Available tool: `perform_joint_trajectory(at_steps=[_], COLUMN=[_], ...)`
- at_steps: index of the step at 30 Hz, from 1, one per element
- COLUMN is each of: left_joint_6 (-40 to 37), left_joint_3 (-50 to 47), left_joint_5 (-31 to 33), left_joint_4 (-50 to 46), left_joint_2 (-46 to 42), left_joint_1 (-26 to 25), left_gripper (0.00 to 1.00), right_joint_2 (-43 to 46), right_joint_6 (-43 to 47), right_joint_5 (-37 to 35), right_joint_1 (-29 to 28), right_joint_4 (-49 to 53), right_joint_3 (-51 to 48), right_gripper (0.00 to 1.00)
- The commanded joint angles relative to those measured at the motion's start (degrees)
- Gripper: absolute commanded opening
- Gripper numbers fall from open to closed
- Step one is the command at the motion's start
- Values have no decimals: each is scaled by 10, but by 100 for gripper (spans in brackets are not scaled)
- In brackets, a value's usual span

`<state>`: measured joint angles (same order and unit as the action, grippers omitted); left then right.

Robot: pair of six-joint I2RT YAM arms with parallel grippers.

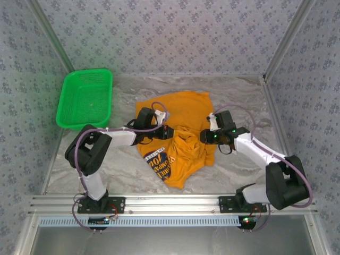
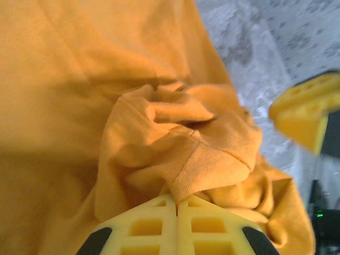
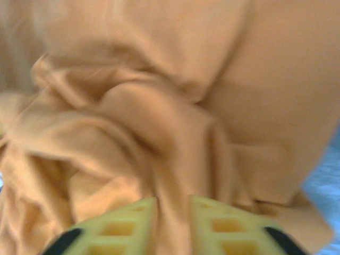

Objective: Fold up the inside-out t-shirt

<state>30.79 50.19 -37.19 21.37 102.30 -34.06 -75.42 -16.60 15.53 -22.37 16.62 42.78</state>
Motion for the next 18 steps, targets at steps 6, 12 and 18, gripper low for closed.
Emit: perform_joint_trajectory(at_steps=[6, 12, 18], left_joint_6=[163, 123, 124], left_joint_3=[-31, -52, -67], left_joint_5=[-122, -126, -139], left_joint_4=[227, 167, 171], left_joint_2=[-6, -25, -27], left_joint_1=[-3, -6, -6], left_gripper=[0, 0, 0], right_joint_2=[-15, -95, -154], right_joint_6=[71, 7, -14], right_joint_5=[-8, -54, -43], right_joint_1=[-93, -98, -93], right_joint_4=[13, -37, -64], right_joint_3=[37, 25, 48], right_gripper=[43, 45, 11])
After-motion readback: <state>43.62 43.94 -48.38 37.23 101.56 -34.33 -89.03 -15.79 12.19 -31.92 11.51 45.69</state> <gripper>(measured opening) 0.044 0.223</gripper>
